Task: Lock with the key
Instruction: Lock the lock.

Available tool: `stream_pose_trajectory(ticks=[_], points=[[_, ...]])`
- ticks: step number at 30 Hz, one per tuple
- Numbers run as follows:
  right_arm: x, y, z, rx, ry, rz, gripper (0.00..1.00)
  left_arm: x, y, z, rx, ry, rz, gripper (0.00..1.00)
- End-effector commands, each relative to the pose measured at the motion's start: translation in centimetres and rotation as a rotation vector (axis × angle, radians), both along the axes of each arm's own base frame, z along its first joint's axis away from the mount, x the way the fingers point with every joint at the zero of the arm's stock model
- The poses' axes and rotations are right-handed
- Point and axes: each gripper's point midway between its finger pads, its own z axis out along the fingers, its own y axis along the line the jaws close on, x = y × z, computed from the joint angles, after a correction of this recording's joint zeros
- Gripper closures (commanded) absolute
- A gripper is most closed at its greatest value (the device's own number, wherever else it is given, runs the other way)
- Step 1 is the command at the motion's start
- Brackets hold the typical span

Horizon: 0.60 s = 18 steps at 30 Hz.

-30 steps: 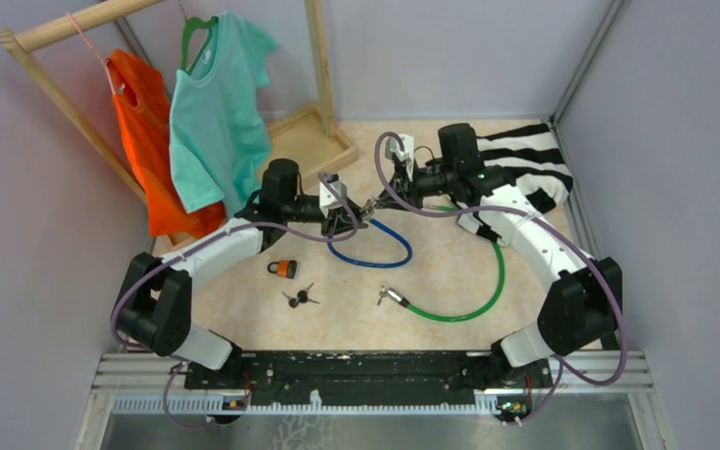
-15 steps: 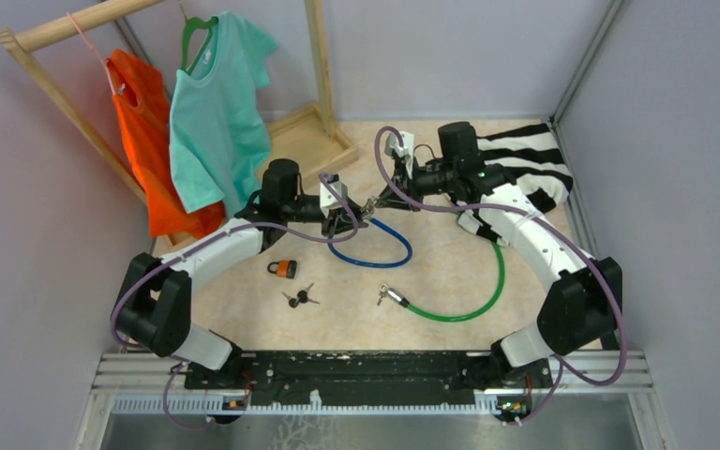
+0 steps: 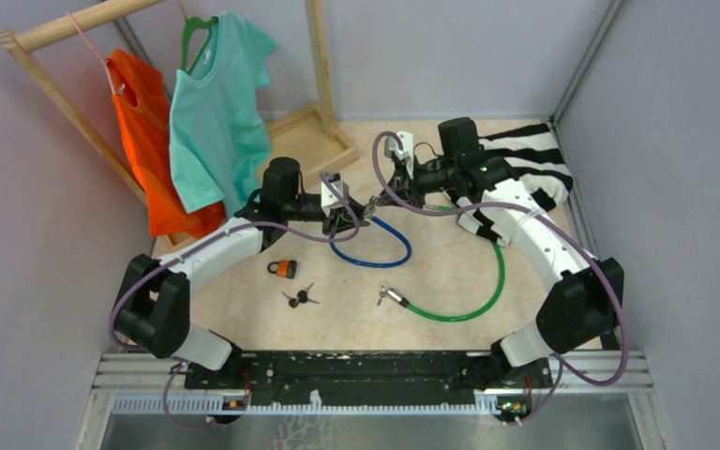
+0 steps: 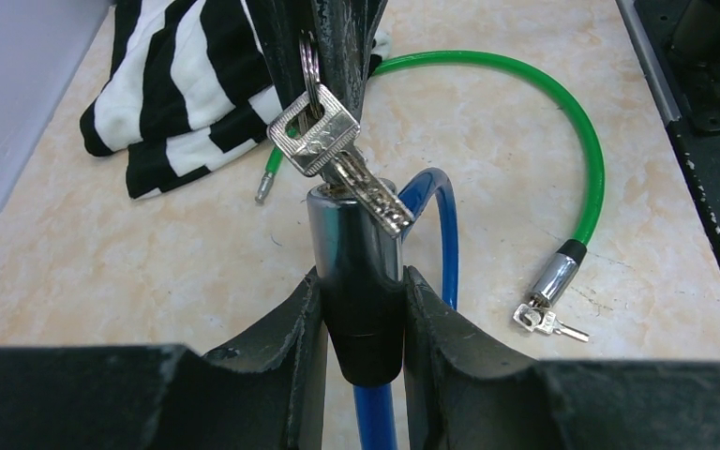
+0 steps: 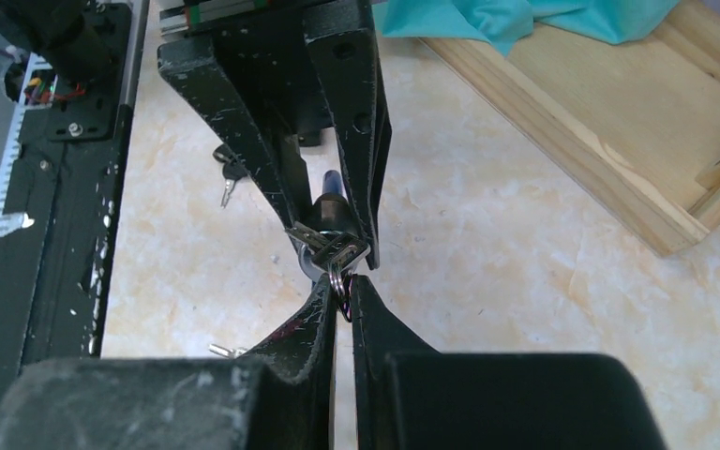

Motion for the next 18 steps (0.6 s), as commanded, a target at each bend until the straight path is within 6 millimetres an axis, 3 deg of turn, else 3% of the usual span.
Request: stream_pose_trajectory(ticks=[1,12,18], points=[[1.6,-0.6,3.9,0.033,-0.271,0.061,1.0,-2.5,0.6,-2.7,0.066,0.134,-0.066,1.0],[0.4,1.2,0.8,-0.029,-0.337,0.191,1.0,-3.6,0.1,-2.5,0.063,0.185,-0.158,1.0],[1.0,1.0,1.9,-0.017,-0.313,0.146,1.0,-3.3,0.5,-2.6,0.078,0.158,-0.129,1.0]])
